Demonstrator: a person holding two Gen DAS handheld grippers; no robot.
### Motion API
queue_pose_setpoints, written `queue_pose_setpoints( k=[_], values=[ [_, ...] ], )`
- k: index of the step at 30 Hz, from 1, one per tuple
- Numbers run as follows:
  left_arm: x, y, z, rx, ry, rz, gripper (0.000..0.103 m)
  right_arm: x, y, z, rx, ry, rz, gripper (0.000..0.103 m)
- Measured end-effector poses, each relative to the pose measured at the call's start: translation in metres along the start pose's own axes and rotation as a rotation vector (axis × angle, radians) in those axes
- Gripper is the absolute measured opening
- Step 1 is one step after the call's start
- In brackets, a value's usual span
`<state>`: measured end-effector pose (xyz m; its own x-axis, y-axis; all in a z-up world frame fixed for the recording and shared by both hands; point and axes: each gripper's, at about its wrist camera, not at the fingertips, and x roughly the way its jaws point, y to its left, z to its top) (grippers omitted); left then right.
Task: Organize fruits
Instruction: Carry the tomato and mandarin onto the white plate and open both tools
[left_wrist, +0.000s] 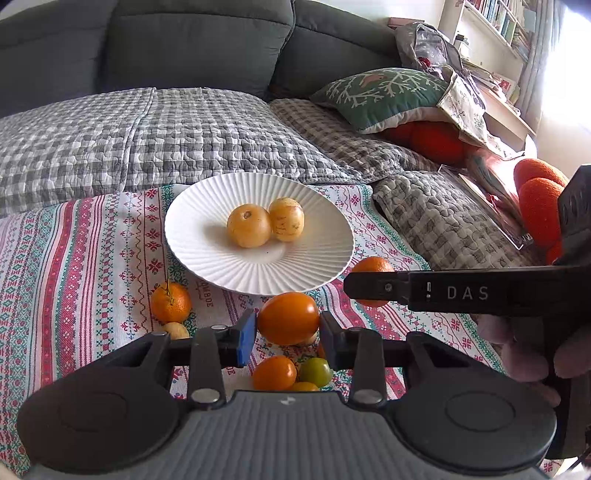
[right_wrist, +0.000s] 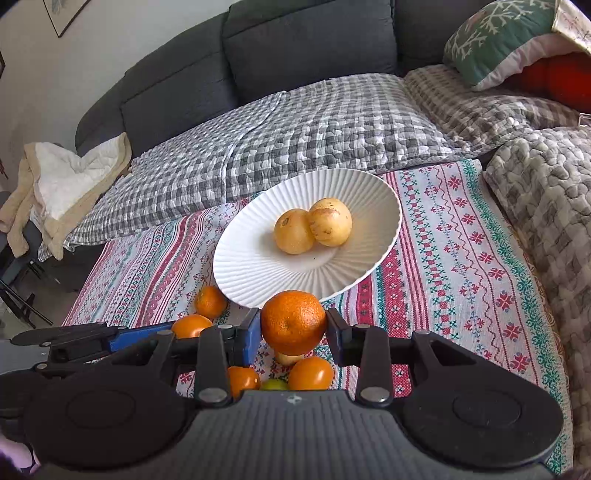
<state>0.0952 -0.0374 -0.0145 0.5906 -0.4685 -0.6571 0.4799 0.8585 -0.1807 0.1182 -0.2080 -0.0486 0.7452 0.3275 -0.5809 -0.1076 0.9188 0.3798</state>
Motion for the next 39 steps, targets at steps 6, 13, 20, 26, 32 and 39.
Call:
queue_pose_setpoints(
  k=[6, 13, 20, 26, 32, 39],
  values=[
    [0.017, 0.0, 0.013, 0.024, -0.015, -0.004, 0.029, 0.007, -0.003, 0.01, 0.003, -0.034, 0.025, 0.034],
    [0.042, 0.004, 0.021, 0.049, -0.01, 0.005, 0.029, 0.028, -0.008, 0.016, 0.006, -0.027, -0.006, 0.034],
    [0.066, 0.009, 0.024, 0.065, 0.006, 0.027, 0.029, 0.045, -0.015, 0.021, 0.014, -0.014, -0.022, 0.034],
    [0.08, 0.009, 0.027, 0.095, 0.01, 0.046, 0.029, 0.053, -0.017, 0.026, 0.029, -0.018, -0.012, 0.034],
    [0.09, 0.012, 0.031, 0.094, 0.01, 0.062, 0.029, 0.065, -0.018, 0.027, 0.038, -0.012, -0.02, 0.034],
    [0.097, 0.013, 0.033, 0.105, 0.004, 0.073, 0.03, 0.069, -0.017, 0.028, 0.038, -0.012, -0.019, 0.034]
  ],
)
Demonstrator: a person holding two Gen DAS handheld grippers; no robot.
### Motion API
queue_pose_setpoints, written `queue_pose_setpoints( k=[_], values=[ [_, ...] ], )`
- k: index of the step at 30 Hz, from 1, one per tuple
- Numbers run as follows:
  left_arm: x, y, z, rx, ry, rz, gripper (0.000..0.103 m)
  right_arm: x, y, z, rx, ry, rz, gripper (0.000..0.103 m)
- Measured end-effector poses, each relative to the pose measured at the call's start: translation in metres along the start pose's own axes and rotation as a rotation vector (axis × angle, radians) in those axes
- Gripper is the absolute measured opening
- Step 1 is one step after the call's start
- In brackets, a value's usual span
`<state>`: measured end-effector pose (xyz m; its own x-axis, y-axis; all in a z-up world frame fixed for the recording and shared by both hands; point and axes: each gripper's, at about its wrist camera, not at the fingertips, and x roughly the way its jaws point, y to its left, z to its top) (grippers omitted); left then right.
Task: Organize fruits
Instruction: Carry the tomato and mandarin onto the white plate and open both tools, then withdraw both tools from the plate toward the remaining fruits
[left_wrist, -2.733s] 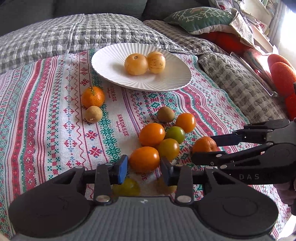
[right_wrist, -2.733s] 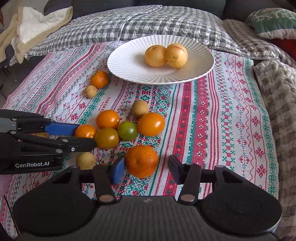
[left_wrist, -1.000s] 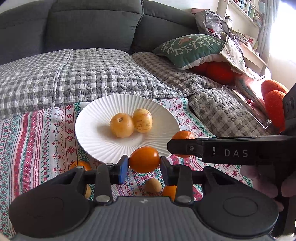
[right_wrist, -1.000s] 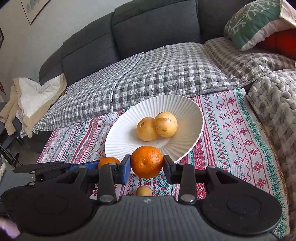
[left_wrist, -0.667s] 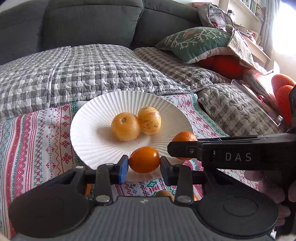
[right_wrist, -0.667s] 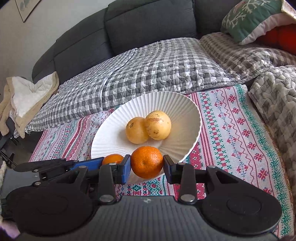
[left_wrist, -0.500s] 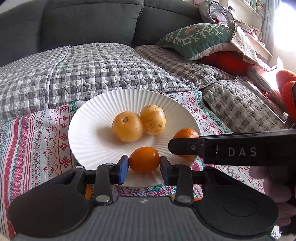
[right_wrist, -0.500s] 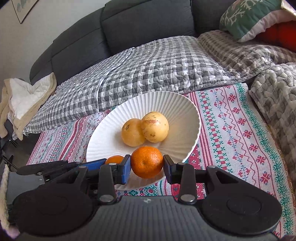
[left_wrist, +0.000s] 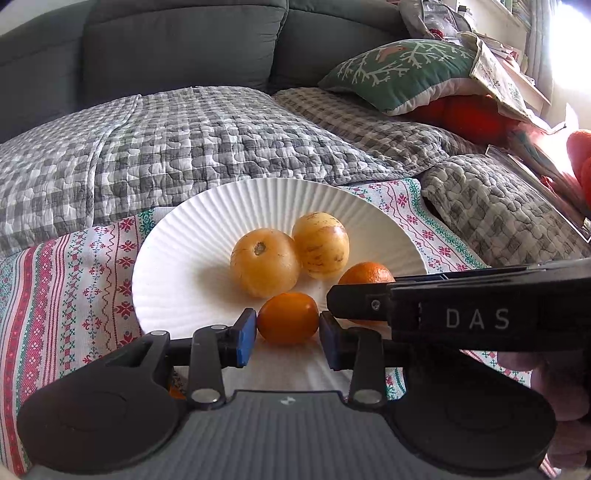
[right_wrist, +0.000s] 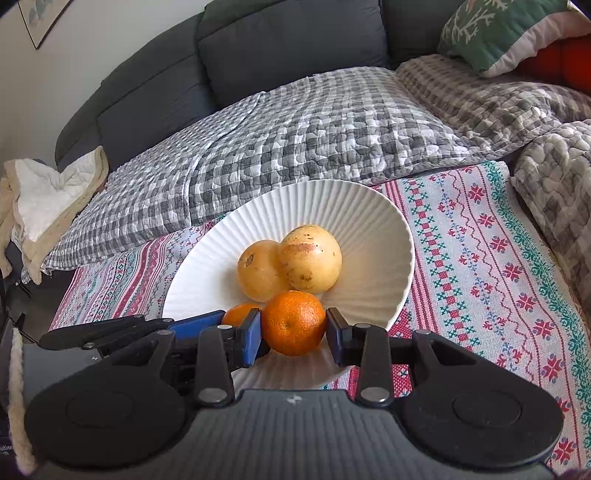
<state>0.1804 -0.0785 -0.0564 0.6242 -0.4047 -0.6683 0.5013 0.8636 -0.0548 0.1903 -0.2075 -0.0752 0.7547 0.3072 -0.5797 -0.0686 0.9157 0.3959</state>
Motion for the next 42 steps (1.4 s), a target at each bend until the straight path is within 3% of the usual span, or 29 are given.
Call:
queue_pose_setpoints(
  k=[5, 8, 15, 19, 32, 42],
  values=[
    [-0.001, -0.001, 0.001, -0.001, 0.002, 0.004, 0.031, -0.003, -0.002, 0.001, 0.013, -0.004, -0.002, 0.036],
    [-0.003, -0.001, 0.001, -0.003, 0.005, 0.001, 0.037, -0.006, -0.002, 0.002, 0.016, -0.003, -0.003, 0.043],
    [-0.017, -0.001, -0.002, -0.021, 0.003, 0.018, 0.067, -0.022, 0.004, 0.003, -0.014, -0.021, -0.022, 0.057],
    [-0.031, 0.001, -0.004, -0.026, -0.005, 0.026, 0.075, -0.034, 0.007, 0.003, -0.01, -0.032, -0.027, 0.067],
    [-0.081, 0.009, -0.023, -0.032, 0.009, 0.073, 0.089, -0.064, 0.026, -0.011, -0.047, -0.016, -0.096, 0.09],
    [-0.114, 0.028, -0.039, -0.078, 0.043, 0.15, 0.094, -0.079, 0.036, -0.028, -0.017, 0.002, -0.127, 0.094]
  ],
)
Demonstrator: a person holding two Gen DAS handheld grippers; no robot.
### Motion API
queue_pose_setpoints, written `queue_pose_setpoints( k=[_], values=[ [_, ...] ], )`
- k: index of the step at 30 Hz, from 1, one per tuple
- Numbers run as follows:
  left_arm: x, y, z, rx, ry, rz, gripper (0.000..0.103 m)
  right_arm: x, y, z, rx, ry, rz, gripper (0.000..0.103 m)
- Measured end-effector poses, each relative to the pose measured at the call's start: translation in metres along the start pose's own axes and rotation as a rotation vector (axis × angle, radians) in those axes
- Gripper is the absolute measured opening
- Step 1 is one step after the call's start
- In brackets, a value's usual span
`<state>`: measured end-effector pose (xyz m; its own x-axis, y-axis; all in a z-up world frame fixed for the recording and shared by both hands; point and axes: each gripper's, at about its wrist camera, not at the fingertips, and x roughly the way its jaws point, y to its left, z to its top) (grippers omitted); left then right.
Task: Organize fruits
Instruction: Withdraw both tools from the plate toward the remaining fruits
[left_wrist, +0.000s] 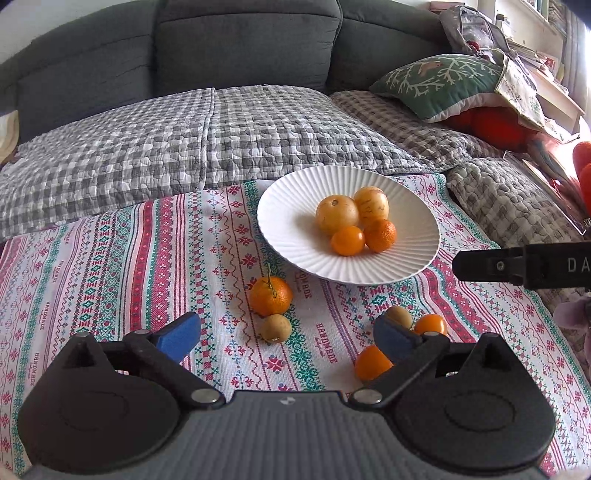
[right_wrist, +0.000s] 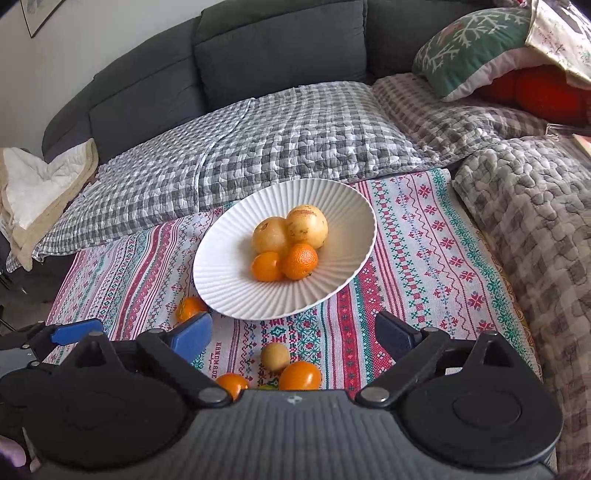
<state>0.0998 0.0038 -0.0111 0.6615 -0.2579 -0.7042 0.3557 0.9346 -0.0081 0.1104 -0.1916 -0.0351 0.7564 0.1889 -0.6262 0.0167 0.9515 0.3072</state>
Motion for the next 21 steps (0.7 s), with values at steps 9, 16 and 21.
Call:
queue_pose_setpoints(
  k=[9, 16, 21],
  values=[
    [-0.011, 0.017, -0.017, -0.064, 0.035, 0.057, 0.096, -0.005, 0.003, -0.014, 0.0, 0.016, -0.028, 0.096],
    [-0.006, 0.025, -0.032, -0.106, 0.06, 0.084, 0.096, 0.001, 0.0, -0.03, 0.007, 0.04, -0.085, 0.097],
    [0.0, 0.019, -0.04, -0.085, 0.068, 0.108, 0.096, 0.011, -0.006, -0.035, -0.003, 0.075, -0.164, 0.097]
  ],
)
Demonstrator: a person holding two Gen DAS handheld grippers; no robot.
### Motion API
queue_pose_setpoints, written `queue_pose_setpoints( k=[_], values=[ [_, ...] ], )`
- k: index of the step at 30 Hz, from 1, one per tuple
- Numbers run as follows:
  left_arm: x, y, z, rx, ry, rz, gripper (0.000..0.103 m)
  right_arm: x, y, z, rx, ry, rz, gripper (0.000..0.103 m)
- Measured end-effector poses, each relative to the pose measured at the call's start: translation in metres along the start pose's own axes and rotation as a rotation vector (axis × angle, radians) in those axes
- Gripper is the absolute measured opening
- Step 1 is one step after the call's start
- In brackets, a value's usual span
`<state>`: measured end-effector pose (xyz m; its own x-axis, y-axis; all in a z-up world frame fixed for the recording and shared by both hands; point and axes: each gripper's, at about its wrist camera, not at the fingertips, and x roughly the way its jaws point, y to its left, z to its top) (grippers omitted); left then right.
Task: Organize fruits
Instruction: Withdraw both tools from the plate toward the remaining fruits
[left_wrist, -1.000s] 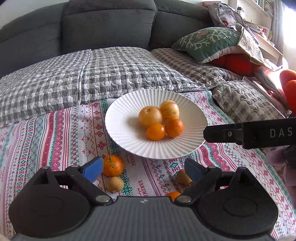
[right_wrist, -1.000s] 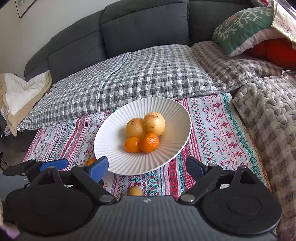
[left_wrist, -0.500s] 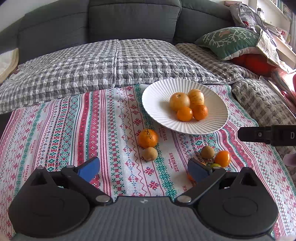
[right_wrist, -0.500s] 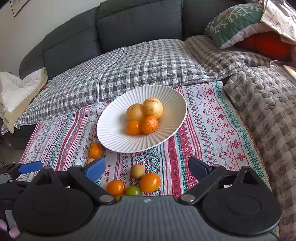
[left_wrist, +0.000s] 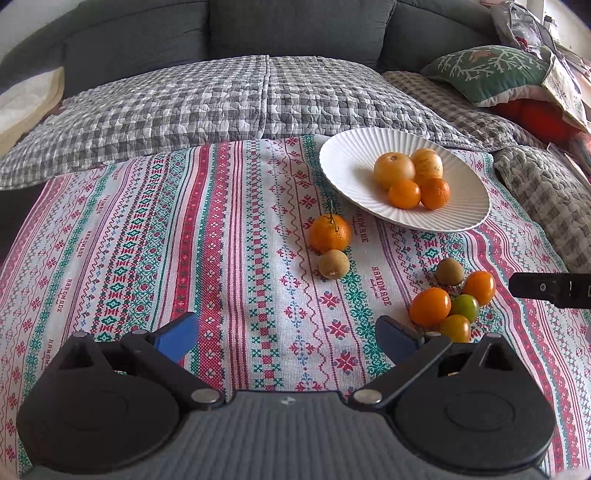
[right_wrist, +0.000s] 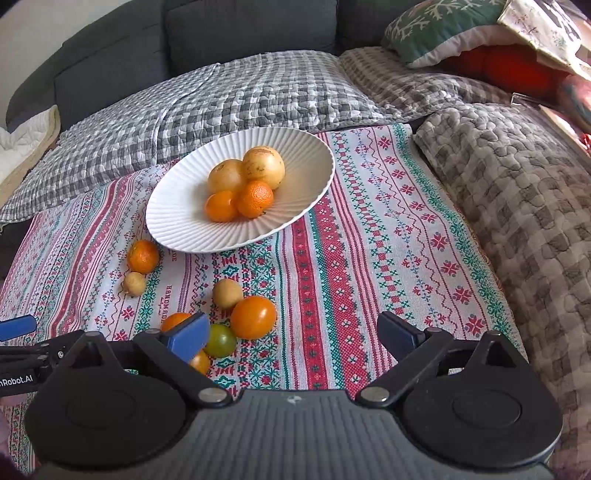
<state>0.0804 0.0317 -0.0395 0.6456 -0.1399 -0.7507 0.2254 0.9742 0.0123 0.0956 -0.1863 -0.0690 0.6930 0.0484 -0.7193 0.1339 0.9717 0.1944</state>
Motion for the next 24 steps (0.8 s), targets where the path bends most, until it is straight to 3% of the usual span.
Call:
queue_pose_setpoints(
  k=[7, 12, 24],
  values=[
    [0.007, -0.02, -0.003, 0.077, -0.014, -0.006, 0.096, 0.012, -0.012, -0.001, 0.079, 0.049, -0.018, 0.097],
    [0.013, -0.037, -0.003, 0.16, -0.038, -0.032, 0.095, 0.018, -0.011, -0.001, 0.064, 0.066, -0.036, 0.096],
    [0.025, -0.068, -0.008, 0.308, -0.047, -0.115, 0.076, 0.027, -0.011, 0.001, 0.016, 0.071, -0.02, 0.091]
  ],
)
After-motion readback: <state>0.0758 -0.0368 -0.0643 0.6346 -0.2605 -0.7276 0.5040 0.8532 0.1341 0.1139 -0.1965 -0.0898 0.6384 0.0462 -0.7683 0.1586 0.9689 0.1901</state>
